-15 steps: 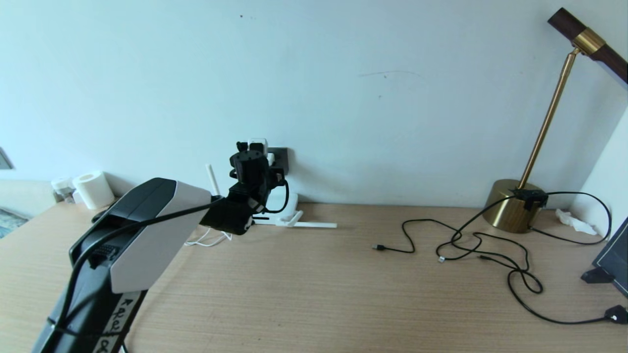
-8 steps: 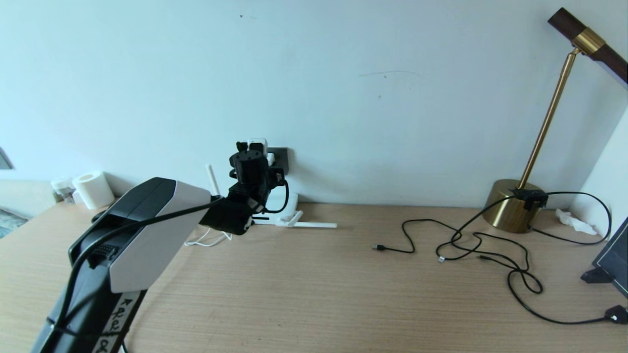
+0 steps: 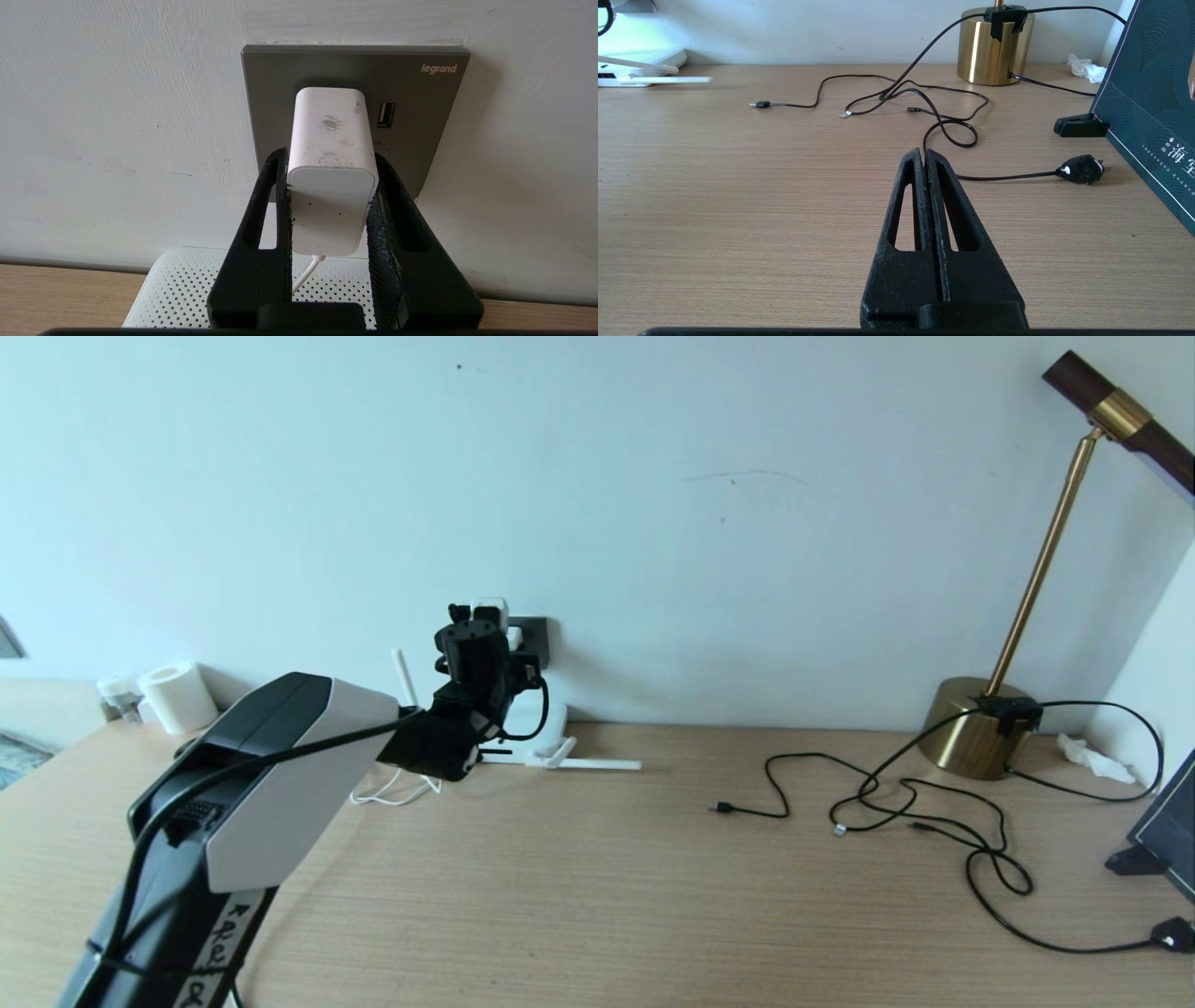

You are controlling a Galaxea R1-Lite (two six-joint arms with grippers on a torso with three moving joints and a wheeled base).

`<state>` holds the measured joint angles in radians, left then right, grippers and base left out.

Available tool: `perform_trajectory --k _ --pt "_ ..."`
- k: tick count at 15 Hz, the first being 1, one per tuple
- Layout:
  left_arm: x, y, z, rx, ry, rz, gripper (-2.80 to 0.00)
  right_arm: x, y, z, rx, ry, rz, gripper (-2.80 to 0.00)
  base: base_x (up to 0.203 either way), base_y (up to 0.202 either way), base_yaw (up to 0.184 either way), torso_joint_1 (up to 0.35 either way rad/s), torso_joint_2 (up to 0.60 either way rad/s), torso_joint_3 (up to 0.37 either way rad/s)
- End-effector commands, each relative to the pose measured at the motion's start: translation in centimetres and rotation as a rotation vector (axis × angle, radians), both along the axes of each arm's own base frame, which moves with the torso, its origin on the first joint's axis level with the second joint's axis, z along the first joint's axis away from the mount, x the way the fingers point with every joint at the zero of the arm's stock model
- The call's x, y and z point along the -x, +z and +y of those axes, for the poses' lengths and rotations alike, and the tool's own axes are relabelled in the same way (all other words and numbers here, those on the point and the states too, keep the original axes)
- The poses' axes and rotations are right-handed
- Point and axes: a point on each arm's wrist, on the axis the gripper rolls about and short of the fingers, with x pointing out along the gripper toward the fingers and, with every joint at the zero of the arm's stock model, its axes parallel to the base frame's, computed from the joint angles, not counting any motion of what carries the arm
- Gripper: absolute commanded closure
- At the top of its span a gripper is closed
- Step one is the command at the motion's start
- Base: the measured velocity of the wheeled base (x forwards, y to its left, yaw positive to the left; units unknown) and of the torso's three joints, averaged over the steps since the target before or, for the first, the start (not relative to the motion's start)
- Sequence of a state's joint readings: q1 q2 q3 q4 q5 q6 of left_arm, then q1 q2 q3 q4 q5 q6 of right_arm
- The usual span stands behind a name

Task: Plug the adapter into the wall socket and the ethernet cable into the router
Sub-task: Plug plug into socket

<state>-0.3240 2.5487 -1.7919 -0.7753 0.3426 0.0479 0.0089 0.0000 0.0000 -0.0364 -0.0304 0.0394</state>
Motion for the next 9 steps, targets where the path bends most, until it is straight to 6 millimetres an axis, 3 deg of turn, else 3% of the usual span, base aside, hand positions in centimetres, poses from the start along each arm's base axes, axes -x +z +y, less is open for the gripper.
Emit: perform_trajectory --k 1,9 --pt "0.09 0.49 0.06 0.003 0.003 -0.010 0.00 -0.08 -0.29 0.00 0.000 0.000 0.010 0.00 0.000 0.000 0.000 0.000 0.00 0.000" --pt "0.25 1.19 0.03 0.004 0.001 -0.016 0.00 -0.08 -0.29 0.00 0.000 0.000 0.010 0.00 0.000 0.000 0.000 0.000 0.00 0.000"
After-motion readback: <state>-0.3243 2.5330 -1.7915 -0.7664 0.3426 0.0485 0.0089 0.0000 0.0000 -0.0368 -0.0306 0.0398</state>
